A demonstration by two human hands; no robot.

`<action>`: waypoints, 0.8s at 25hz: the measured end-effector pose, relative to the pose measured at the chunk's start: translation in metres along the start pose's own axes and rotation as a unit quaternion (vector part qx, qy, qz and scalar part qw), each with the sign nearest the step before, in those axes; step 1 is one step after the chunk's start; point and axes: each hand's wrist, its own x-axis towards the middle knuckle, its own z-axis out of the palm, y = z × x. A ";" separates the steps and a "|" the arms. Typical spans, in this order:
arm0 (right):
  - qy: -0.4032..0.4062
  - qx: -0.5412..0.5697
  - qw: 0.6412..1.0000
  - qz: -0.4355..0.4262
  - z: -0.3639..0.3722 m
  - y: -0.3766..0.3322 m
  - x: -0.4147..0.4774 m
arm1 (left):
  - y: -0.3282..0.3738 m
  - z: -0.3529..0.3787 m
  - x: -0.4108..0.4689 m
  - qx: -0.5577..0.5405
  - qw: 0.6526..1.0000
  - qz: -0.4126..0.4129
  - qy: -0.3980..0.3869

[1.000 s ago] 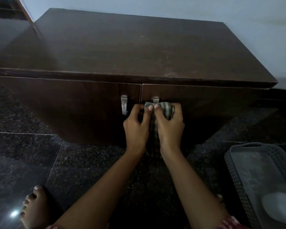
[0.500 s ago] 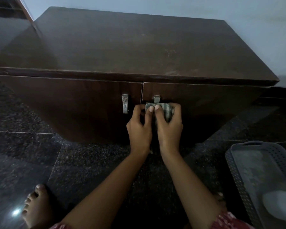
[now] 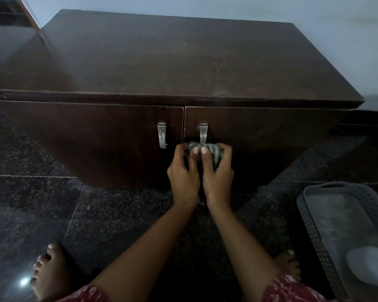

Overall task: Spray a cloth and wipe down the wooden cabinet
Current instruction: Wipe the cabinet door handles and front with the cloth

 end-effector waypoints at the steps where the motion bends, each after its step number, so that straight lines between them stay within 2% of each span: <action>1: 0.001 -0.003 1.000 0.005 0.000 0.001 0.000 | -0.002 0.000 0.000 0.002 1.000 -0.005 -0.001; 11: 0.003 -0.052 0.997 0.056 0.005 0.005 0.010 | -0.010 -0.002 0.009 0.055 0.998 -0.003 -0.016; 15: 0.030 -0.027 0.999 0.012 0.002 -0.004 -0.002 | -0.002 -0.006 0.000 0.029 0.999 0.031 -0.014; 20: 0.044 -0.061 0.997 -0.024 -0.001 -0.023 -0.001 | 0.013 -0.007 0.001 0.012 0.999 0.046 -0.007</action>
